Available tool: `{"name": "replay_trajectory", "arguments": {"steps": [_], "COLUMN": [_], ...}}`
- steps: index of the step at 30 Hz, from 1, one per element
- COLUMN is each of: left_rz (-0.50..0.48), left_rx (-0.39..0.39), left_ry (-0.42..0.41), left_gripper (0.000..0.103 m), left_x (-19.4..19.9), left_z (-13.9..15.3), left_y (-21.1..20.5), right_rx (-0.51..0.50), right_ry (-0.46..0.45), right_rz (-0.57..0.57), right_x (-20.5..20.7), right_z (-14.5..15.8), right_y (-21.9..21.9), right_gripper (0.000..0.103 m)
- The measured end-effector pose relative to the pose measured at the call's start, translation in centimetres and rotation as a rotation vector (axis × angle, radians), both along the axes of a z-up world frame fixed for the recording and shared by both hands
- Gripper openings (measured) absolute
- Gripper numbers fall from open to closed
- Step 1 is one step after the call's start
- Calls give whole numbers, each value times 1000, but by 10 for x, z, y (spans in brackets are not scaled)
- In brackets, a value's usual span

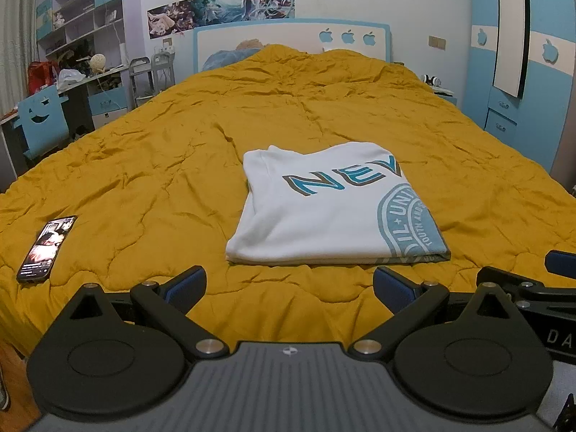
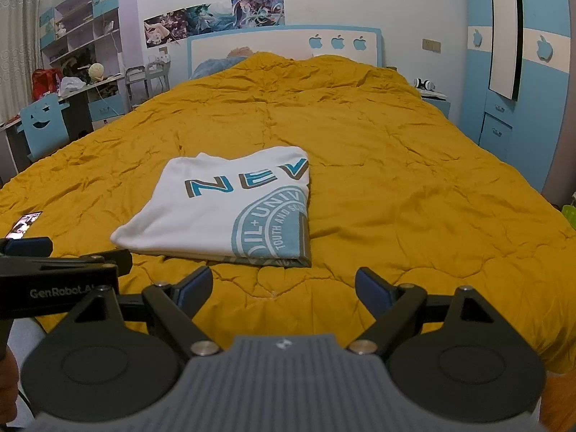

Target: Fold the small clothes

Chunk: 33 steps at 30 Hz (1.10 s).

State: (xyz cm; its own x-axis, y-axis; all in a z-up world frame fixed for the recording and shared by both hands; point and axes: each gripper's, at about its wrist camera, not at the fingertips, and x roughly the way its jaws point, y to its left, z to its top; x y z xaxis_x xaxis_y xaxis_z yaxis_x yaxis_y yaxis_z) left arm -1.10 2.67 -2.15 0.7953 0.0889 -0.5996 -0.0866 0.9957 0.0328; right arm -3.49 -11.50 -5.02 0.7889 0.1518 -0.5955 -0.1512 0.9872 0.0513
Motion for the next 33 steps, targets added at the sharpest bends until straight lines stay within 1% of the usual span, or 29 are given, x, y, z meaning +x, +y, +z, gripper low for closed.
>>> {"name": "replay_trajectory", "arguments": {"steps": [33], "left_rz": [-3], "left_rx": [0], "left_ry": [5], "left_gripper": [103], "left_x": [-1], "left_z": [-2], "left_y": [0], "right_rx": [-2], "right_ry": [12], "right_rz": [-11], "right_x": [0], "right_z": [-4], "right_y": [4], "right_gripper": [82]}}
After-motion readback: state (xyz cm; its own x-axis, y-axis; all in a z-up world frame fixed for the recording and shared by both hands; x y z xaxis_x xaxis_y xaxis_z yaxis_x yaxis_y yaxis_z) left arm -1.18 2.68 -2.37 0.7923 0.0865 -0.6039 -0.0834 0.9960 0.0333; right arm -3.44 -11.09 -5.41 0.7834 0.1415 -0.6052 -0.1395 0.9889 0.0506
